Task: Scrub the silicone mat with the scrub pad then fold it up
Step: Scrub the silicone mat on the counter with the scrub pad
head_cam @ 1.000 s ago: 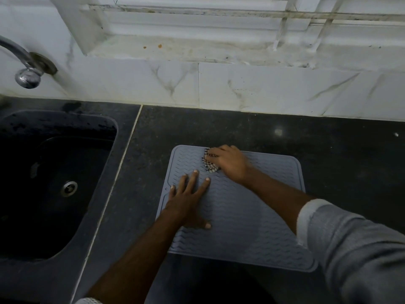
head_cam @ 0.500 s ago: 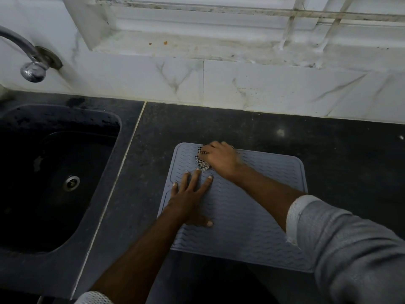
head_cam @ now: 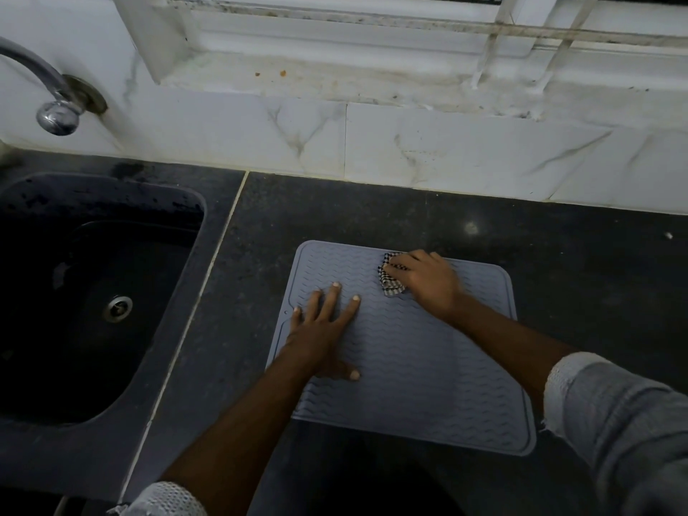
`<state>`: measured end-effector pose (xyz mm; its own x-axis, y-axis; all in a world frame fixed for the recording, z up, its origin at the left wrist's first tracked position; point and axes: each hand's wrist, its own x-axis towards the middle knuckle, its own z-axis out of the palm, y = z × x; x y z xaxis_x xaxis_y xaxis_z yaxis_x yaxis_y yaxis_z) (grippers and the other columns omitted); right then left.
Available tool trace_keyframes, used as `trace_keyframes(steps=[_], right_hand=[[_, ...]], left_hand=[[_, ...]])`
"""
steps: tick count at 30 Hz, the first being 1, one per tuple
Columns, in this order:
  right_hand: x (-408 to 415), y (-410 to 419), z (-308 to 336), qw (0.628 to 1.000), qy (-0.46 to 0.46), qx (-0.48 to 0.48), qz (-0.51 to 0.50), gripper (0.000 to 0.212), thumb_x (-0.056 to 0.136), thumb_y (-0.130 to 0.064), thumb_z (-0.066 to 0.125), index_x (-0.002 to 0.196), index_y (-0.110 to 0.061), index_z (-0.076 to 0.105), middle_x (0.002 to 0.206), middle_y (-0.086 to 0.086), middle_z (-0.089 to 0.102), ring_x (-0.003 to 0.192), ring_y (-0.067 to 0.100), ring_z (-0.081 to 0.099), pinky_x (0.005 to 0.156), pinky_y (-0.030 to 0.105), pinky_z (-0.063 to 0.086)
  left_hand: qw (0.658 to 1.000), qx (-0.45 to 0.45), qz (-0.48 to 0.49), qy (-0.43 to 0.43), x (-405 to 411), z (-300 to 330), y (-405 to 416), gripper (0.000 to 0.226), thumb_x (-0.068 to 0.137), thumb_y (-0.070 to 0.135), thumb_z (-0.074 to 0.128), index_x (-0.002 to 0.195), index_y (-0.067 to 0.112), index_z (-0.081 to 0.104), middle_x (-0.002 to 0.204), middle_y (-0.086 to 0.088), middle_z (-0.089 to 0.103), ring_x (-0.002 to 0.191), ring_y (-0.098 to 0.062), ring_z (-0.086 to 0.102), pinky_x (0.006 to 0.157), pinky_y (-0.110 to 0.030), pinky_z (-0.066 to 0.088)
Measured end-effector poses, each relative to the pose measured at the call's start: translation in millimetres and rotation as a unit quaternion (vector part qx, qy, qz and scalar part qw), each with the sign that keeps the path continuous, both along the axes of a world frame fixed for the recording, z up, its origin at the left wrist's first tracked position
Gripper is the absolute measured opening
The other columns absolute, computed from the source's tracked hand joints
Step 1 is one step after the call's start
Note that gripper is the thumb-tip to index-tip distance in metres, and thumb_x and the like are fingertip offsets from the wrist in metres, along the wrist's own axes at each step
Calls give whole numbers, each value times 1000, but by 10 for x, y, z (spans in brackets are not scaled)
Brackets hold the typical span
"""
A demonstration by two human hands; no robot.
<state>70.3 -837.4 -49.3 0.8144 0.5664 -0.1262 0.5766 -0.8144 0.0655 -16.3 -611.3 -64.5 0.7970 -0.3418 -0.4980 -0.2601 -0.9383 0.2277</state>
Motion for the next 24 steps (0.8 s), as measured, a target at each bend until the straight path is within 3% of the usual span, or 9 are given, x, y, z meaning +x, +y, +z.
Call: trace_keyframes(steps=[5,10,15,19,24], right_hand=[[-30,40,21,1000,4,3,-18,55,88,-11,55,139,-24,39,146,2,38,131,26,33,105,42,29],[0,121,111,998,24,39,-48,53,87,-7,54,136,-23,44,143,1,42,130,24,34,105,39,27],[149,524,175,995,0,95,-28,53,85,-5,56,134,-21,48,142,2,44,130,25,34,104,39,26],[237,865,103,999,8,38,23,48,89,-15,54,136,-23,45,145,1,40,131,26,32,104,41,27],[104,419,-51,999,17,27,27,52,91,-13,49,140,-24,38,149,1,35,133,26,31,106,40,27]], left_hand=[[999,14,1,-48,-125,90,-167,127,67,54,77,144,41,-23,153,-4,-32,141,-33,-23,110,-63,-3],[1000,-1,1,-7,-186,134,-246,104,76,37,75,150,36,2,158,-2,-15,144,-34,-10,113,-63,13],[1000,-12,5,13,-177,181,-243,103,75,35,75,150,37,4,157,0,-16,143,-35,-12,112,-63,13],[1000,-15,-1,21,-161,183,-229,103,76,36,74,149,37,3,157,1,-19,143,-37,-14,111,-64,10],[1000,-3,-6,27,-147,178,-232,104,76,38,74,150,36,1,156,0,-21,142,-37,-15,111,-64,10]])
